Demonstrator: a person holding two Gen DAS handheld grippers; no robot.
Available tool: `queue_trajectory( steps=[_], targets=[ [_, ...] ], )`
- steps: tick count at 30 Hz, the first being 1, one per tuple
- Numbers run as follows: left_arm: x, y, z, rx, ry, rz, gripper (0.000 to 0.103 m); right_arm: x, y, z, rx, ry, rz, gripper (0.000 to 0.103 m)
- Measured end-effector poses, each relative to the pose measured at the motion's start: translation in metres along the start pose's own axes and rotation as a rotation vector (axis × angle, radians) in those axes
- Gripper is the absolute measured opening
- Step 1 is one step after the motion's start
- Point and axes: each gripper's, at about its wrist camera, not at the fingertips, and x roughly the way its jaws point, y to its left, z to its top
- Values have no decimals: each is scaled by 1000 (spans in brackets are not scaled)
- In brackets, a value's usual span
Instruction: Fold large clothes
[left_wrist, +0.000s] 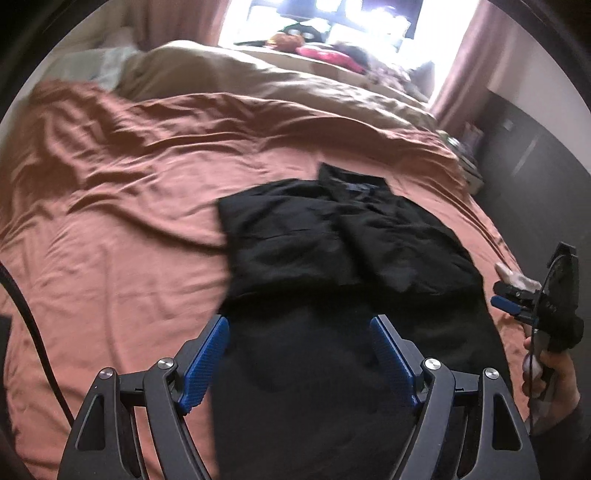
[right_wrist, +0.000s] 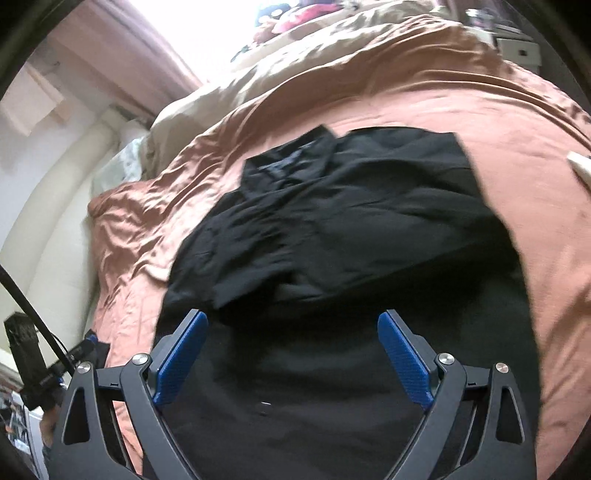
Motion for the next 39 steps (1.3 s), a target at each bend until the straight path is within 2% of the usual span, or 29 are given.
queue_trajectory(
  steps=[10, 12, 15, 17, 21, 23, 26, 30, 35, 37, 39],
  targets=[
    [68, -100, 26, 171, 85, -56, 84, -3, -43, 3, 87, -35, -43, 67],
    [89, -116, 26, 218, 121, -49, 84, -1, -40, -23, 92, -37, -43, 61],
    [117, -132, 22, 263, 167, -24, 84, -5, -56, -56, 116, -30, -38, 57],
    [136, -141, 18, 299, 196, 2, 84, -7, -68, -60, 128, -27, -38, 56],
    [173, -147, 11, 392, 247, 118, 84, -7, -76, -60, 139, -23, -39, 56],
    [183, -144, 12, 409, 247, 178, 84, -7, -78, -61, 139, -22, -41, 56],
    [180, -129, 19, 362, 213, 219, 84, -4, -75, -61, 131, -20, -45, 56],
    [161, -94, 32, 193, 152, 174, 84, 4, -75, -62, 118, -9, -76, 56],
    [137, -53, 39, 38, 97, 168, 84, 18, -87, -56, 161, -1, -115, 55],
    [130, -37, 39, -12, 86, 173, 84, 22, -92, -52, 173, -1, -133, 46],
    [127, -27, 39, -43, 88, 169, 84, 25, -96, -51, 193, 2, -132, 45]
  ],
)
